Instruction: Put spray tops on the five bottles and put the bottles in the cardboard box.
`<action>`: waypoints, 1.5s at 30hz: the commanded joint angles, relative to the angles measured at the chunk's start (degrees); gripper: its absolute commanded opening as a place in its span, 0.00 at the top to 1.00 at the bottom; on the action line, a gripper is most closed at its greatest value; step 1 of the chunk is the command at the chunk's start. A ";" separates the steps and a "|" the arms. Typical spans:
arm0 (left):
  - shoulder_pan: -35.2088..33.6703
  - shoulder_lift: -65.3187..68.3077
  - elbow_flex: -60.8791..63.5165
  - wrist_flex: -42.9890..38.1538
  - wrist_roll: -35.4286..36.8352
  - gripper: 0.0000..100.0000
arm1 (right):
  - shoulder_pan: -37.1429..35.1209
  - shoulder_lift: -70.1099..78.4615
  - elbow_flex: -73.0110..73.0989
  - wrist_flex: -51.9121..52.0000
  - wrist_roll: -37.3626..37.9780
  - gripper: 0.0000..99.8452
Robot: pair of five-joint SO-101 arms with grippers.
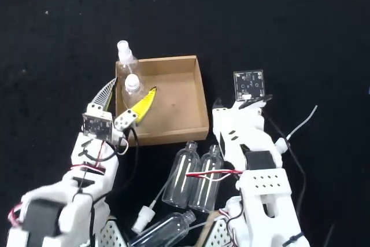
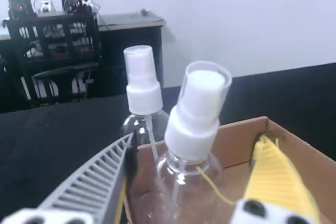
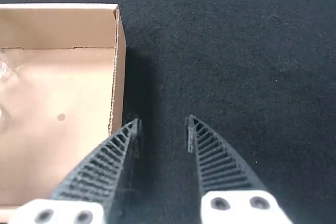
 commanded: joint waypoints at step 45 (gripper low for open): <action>-24.13 -82.37 -20.44 132.31 -0.70 0.83 | 1.32 -2.51 -2.95 0.88 0.00 0.89</action>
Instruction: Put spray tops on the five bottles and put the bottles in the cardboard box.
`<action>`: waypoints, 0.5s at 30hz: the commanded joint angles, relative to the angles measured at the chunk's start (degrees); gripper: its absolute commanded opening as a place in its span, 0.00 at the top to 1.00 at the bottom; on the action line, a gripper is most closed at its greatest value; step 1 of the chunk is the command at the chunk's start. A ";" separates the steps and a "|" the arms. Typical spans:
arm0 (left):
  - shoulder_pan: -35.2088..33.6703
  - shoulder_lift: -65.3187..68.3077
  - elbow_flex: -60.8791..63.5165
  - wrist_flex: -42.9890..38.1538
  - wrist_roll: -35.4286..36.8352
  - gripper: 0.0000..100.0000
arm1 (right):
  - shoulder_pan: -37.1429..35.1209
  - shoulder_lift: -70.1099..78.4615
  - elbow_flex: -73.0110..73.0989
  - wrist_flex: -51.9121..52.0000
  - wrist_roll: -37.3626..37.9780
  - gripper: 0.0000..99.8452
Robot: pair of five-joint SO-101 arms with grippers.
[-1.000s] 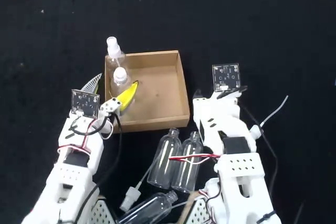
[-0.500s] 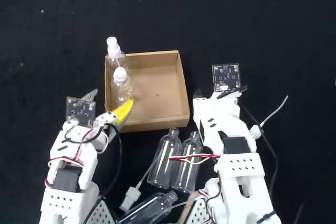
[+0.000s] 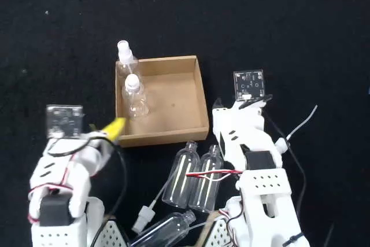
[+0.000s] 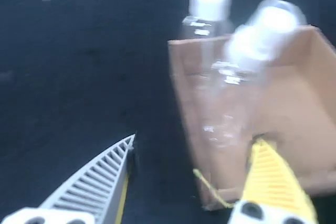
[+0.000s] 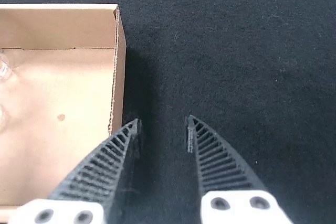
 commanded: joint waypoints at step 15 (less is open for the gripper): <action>-28.53 0.44 16.92 -26.73 -0.44 0.97 | -22.51 3.03 -21.41 17.49 0.00 0.99</action>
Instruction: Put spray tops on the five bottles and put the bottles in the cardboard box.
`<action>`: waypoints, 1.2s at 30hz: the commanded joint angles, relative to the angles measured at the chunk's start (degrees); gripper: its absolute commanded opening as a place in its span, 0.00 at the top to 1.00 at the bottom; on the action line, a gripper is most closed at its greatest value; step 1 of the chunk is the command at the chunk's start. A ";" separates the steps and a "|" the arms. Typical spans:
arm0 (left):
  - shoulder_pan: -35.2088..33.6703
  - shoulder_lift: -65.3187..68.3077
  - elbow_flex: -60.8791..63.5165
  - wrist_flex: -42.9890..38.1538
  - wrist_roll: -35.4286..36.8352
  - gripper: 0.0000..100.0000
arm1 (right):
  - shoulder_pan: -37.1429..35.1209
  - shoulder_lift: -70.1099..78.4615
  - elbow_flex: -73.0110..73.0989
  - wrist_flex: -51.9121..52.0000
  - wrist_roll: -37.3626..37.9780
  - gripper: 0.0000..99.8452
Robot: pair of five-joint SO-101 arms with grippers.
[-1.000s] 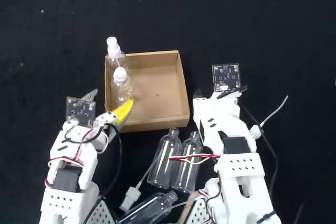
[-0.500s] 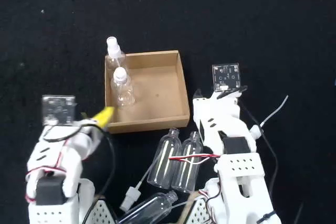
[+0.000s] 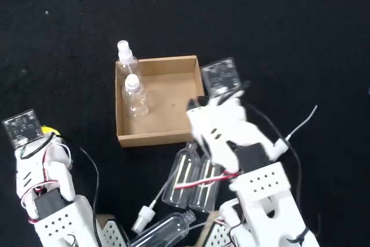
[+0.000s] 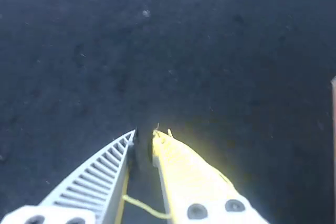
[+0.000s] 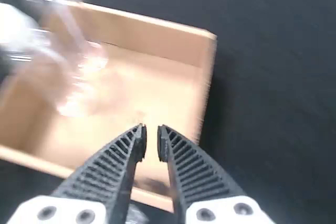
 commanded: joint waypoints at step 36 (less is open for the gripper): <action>9.19 -0.09 3.38 -5.71 9.05 0.97 | -13.80 52.09 -18.95 -26.55 -8.35 0.99</action>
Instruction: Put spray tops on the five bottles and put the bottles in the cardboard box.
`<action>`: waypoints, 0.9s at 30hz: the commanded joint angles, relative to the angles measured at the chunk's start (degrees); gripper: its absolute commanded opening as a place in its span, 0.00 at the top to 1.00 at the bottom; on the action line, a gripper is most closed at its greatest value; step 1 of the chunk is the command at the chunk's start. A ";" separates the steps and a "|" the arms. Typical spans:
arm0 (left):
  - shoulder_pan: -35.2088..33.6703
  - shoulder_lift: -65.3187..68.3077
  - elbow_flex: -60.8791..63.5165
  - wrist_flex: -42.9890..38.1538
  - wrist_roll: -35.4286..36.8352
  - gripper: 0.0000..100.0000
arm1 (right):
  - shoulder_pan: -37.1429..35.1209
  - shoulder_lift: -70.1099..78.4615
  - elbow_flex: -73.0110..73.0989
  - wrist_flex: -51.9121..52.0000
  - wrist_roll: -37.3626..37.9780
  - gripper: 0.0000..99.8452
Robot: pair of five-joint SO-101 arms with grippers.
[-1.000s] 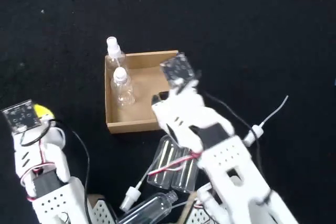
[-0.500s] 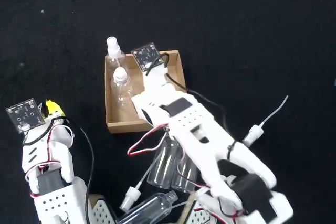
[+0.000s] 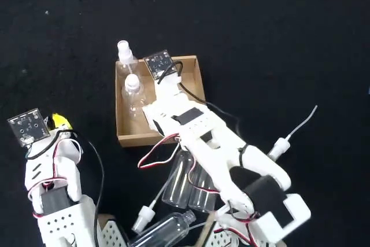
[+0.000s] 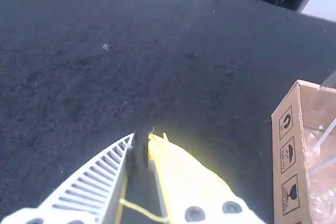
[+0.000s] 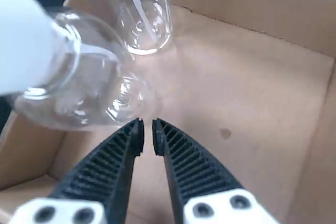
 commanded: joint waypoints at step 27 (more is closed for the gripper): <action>0.31 -0.26 1.36 0.09 0.18 0.97 | -2.20 -5.23 -1.36 1.85 -0.44 0.99</action>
